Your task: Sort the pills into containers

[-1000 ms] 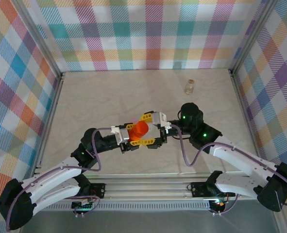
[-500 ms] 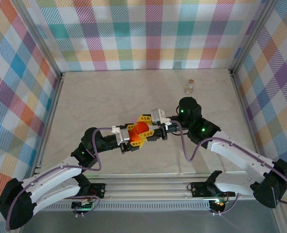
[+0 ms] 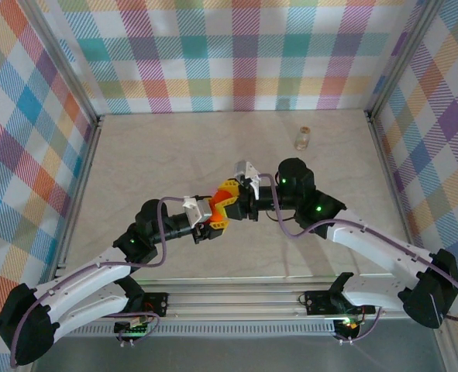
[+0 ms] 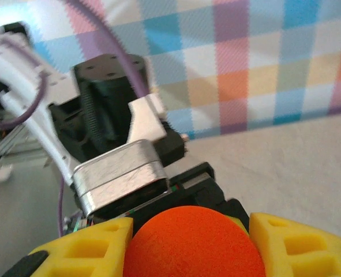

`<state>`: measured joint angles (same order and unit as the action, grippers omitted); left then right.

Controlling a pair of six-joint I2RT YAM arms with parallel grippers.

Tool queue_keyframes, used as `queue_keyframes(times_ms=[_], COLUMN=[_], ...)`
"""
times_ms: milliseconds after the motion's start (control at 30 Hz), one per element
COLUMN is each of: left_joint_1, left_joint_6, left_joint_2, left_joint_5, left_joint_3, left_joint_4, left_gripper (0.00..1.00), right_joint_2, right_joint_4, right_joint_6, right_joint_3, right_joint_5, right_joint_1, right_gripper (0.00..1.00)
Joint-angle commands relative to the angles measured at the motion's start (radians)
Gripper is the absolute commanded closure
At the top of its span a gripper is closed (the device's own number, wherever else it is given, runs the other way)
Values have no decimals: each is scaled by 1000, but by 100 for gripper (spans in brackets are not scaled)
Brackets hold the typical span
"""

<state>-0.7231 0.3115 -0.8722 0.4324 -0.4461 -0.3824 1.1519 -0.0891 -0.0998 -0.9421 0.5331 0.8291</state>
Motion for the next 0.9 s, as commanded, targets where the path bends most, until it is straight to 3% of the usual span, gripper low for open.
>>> queue_keyframes(times_ms=[0,100,267,433,533,633,867], left_joint_1=[5,4,4,4,4,4,3], left_joint_6=[109,109,94,71,65,60,47], left_joint_2=[57,65,60,57,54,49,33], left_joint_5=[-150,-157,-144,-117,-106,-97,-81], left_joint_3=[-24,-14,-1,15,15,12,1], left_joint_4=[-160,-148,-129,-132,-130,-128,-126], left_gripper=[100,100,100,100,100,100,100], right_joint_2=[-4,-43,-103,-116,-99,-75,-15], right_joint_4=[232,231,164,185,165,142,98], right_joint_6=[-309,-330,-226,-97,-96,-108,-95], right_joint_3=[56,72,76,55,46,33,-15], right_joint_5=[-317,-340,-243,-142,-100,-96,-142], right_joint_1=[9,8,9,9,8,11,30], right_gripper=[92,86,49,29,19,17,23])
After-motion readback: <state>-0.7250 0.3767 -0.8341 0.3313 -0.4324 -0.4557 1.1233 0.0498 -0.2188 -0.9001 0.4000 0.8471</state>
